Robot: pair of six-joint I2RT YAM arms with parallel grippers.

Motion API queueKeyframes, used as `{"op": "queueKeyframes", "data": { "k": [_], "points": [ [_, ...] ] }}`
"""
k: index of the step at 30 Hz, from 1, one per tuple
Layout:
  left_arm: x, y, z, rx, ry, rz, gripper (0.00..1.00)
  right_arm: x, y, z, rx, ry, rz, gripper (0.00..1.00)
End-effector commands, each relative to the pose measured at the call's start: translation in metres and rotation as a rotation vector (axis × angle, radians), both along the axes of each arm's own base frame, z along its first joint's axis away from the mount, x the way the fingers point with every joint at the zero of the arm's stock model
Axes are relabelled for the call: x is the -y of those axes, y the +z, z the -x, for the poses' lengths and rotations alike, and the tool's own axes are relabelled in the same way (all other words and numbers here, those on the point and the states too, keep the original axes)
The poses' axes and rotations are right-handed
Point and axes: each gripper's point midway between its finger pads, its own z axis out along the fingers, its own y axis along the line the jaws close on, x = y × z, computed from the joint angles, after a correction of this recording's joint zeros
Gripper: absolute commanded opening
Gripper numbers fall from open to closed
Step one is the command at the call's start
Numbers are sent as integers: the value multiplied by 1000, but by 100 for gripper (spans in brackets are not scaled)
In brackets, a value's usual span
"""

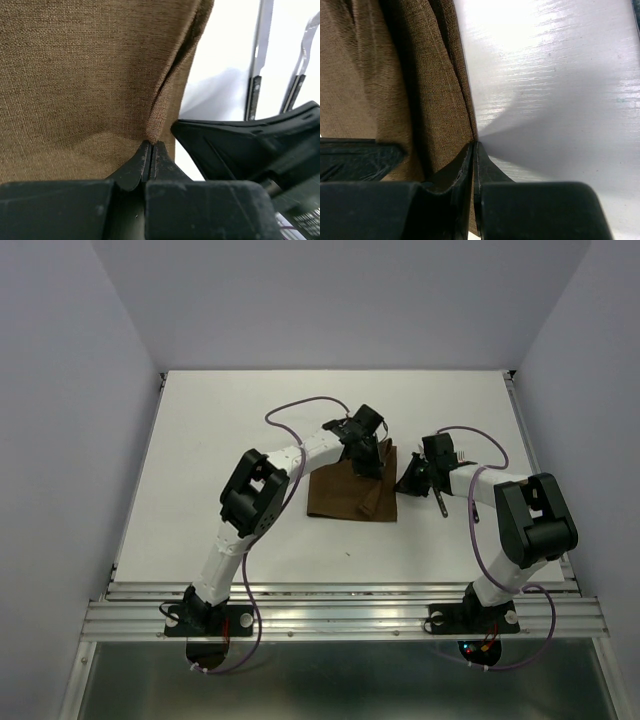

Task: Fold the napkin into a case and place the utensils inside
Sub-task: Fold the rectangle-folded napkin at the center of the board.

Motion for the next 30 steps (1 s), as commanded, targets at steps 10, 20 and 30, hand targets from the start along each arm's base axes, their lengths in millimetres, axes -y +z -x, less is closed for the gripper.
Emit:
{"op": "queueKeyframes", "data": {
  "k": [10,20,30],
  "points": [
    [12,43,-7,79,-29,51,45,8,-2,14,-22,-6,55,8],
    [-13,109,-6,212,-43,42,47,22,43,4,54,-18,135,11],
    [-51,105,-8,234,-21,8,44,26,55,-7,72,-44,165,20]
  ]
}}
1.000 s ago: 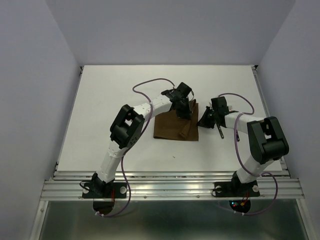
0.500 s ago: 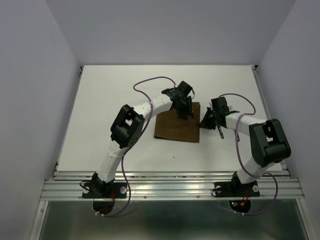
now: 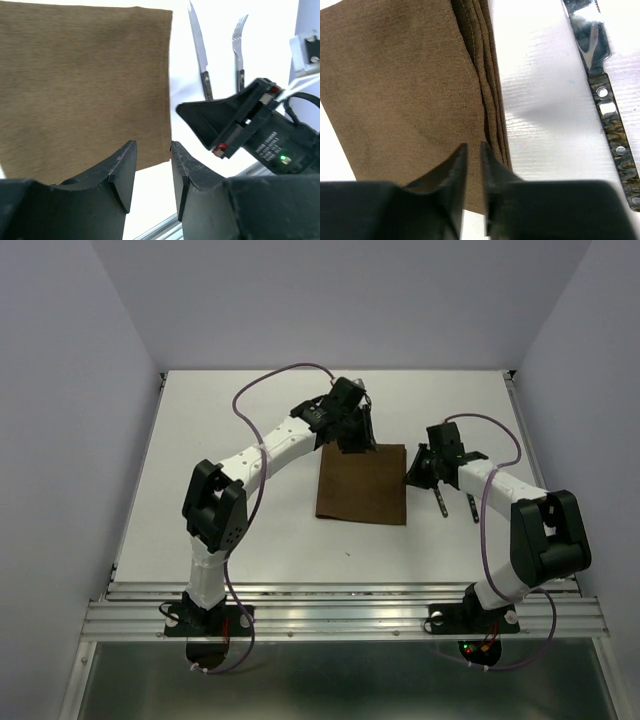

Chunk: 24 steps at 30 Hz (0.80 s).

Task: Fold the napkin into a case and place the utensils inside
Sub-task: Fold the rectangle-folded napkin at the center of the board, then move the square-folded napkin to the center of the board.

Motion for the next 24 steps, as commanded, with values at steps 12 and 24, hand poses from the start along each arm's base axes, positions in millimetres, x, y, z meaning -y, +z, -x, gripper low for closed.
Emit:
{"op": "queueKeyframes", "data": {
  "k": [12,24],
  "points": [
    [-33,-26,10,1,-22,-80,43,5,-17,-5,-41,-3,61,38],
    [-64,-30,11,17,18,-125,43,-35,-32,6,-58,76,-68,17]
  ]
}}
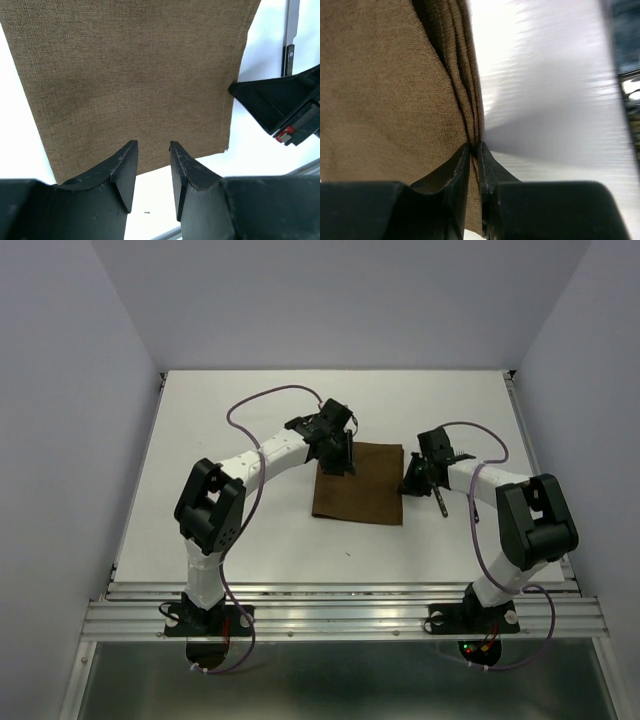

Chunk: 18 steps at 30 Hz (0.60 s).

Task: Fold the napkin into a case and place the utensils inside
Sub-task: Move the square-folded napkin to the center of the board.

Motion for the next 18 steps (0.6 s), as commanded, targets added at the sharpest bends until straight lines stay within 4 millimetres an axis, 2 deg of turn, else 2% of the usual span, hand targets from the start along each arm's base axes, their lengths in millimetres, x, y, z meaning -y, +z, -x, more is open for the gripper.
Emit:
{"op": "queueKeyframes", "data": {
  "k": [1,7,10,12,13,15,16,18],
  "points": [
    [-17,40,-9,105,21,23,43,-35,5,2,35,55,-65,15],
    [-32,36,-11,107,29,-39,43,-80,13,7,54,123,-100,13],
    [-33,37,-10,110,30,-38,43,-89,18,8,61,132,-109,13],
    [-32,35,-9,106,23,-33,42,-88,19,9,64,136,-104,18],
    [-31,35,-8,106,18,-26,42,-82,25,3,92,116,-70,31],
    [-29,33,-5,98,3,-16,42,-72,30,3,103,107,-16,40],
    [-27,33,-5,103,-4,-9,42,-67,40,-1,137,108,11,48],
    [-25,32,-2,112,-25,-13,42,-49,45,-5,148,66,46,50]
  ]
}}
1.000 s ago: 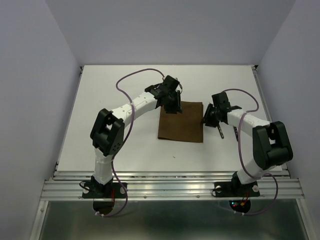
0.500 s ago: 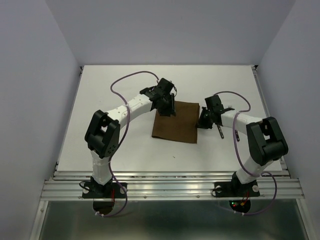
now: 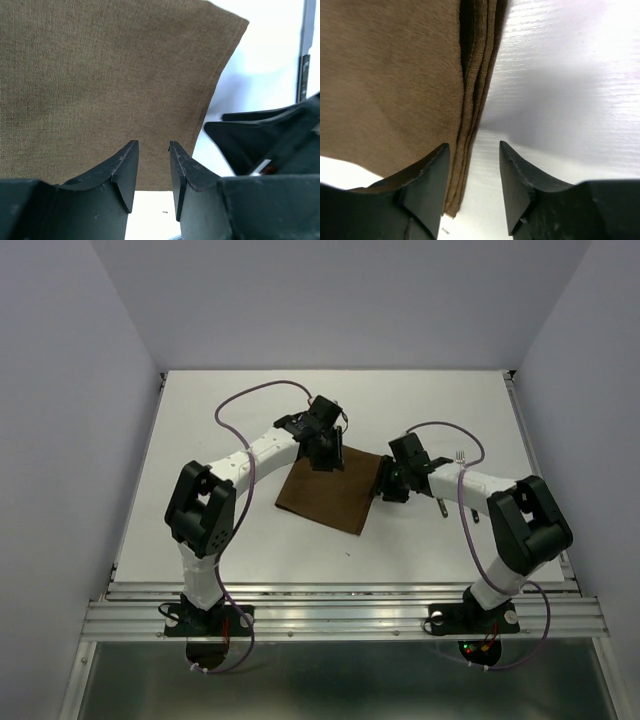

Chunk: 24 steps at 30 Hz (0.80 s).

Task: Fold the napkin into a case and place the utensils inside
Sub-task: Move the square-folded napkin to the center of the board, then smooth out the square-folded napkin at the center of the board.

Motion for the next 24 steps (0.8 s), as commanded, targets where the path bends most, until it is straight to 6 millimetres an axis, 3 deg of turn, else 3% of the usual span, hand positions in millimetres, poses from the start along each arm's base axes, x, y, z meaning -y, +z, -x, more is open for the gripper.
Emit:
{"op": "queueKeyframes", "data": {
  "k": [1,5,6,8,10,12,13,15,17,18,24],
  "points": [
    [4,21,6,65,-56,23,42,28,48,-27,143,-79,50,53],
    [16,16,12,111,-118,-51,41,63,47,-24,138,-163,49,53],
    [18,20,9,141,-116,-80,34,71,39,-17,114,-178,52,54],
    [30,10,18,140,-164,-120,28,90,33,-15,91,-222,37,54],
    [42,1,22,133,-197,-144,31,101,29,-9,73,-243,26,54],
    [50,0,21,138,-203,-156,38,105,29,-5,75,-250,27,54],
    [52,-11,22,118,-204,-176,41,106,29,-5,78,-250,26,54],
    [60,-11,21,125,-204,-187,54,105,29,-3,78,-247,25,54],
    [68,-21,24,115,-216,-203,59,106,28,-2,74,-246,29,54],
    [74,-17,22,128,-218,-200,59,110,27,-3,75,-254,37,54],
    [79,-37,21,115,-212,-272,59,117,31,-7,88,-258,46,55]
  ]
}}
